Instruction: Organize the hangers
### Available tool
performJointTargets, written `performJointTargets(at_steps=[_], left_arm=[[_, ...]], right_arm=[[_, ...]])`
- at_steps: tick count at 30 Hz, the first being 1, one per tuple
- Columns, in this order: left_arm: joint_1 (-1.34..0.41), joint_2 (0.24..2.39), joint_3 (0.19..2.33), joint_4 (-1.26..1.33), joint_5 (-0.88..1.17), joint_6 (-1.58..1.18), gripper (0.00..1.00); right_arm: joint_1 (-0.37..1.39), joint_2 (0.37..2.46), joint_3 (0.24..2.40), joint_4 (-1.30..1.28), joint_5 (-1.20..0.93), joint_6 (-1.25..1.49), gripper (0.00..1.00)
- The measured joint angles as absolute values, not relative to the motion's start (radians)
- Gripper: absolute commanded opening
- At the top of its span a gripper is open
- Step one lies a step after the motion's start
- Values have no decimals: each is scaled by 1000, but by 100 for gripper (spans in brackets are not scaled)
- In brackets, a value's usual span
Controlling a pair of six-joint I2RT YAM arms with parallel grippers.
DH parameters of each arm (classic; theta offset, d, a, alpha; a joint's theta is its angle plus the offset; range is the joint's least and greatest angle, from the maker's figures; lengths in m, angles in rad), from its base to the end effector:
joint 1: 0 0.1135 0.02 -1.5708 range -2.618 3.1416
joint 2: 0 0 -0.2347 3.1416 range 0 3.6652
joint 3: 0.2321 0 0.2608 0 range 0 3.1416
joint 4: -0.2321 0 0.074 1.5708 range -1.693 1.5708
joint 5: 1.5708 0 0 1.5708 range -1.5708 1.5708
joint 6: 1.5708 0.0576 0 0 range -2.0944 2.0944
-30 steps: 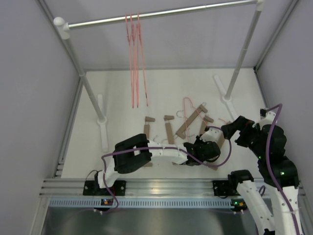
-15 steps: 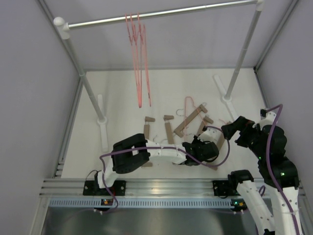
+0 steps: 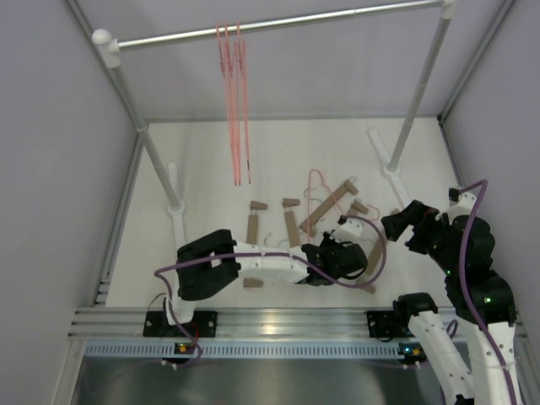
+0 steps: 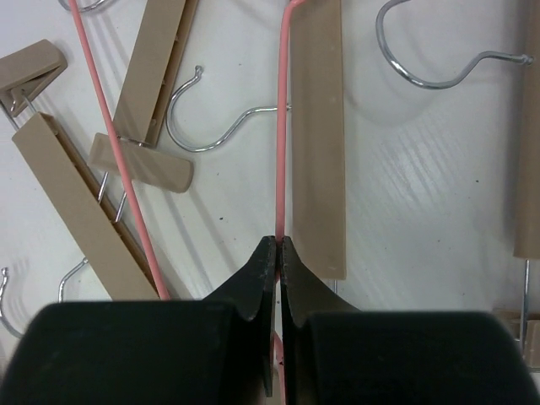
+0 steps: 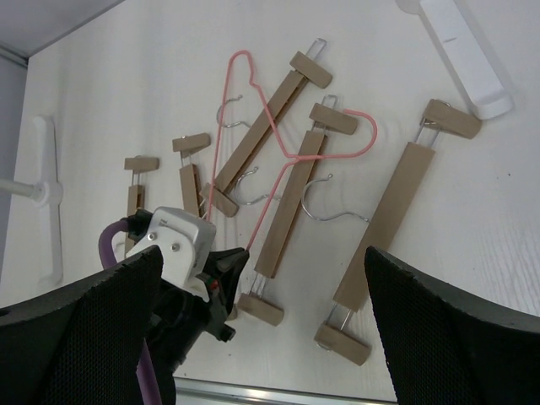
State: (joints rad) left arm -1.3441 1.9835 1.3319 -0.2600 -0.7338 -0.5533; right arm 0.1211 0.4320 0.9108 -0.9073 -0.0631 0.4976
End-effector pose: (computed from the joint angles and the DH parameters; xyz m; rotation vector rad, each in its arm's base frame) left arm 0.1328 -0.4043 0.1300 0.5757 2.1240 -0.1179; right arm 0.1227 0.0186 0.3273 0.3391 1.9996 0.4576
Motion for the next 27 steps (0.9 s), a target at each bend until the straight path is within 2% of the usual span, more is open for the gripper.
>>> performJointTargets(at_steps=[10, 23, 27], left_arm=[[-1343, 1972, 1298, -263, -741, -563, 0], [-1343, 2007, 1286, -263, -741, -582, 26], [-1342, 2011, 1281, -264, -743, -582, 29]], right_arm=[[121, 432, 911, -907, -66, 498, 99], [121, 432, 910, -907, -66, 498, 100], [121, 432, 905, -907, -65, 498, 100]])
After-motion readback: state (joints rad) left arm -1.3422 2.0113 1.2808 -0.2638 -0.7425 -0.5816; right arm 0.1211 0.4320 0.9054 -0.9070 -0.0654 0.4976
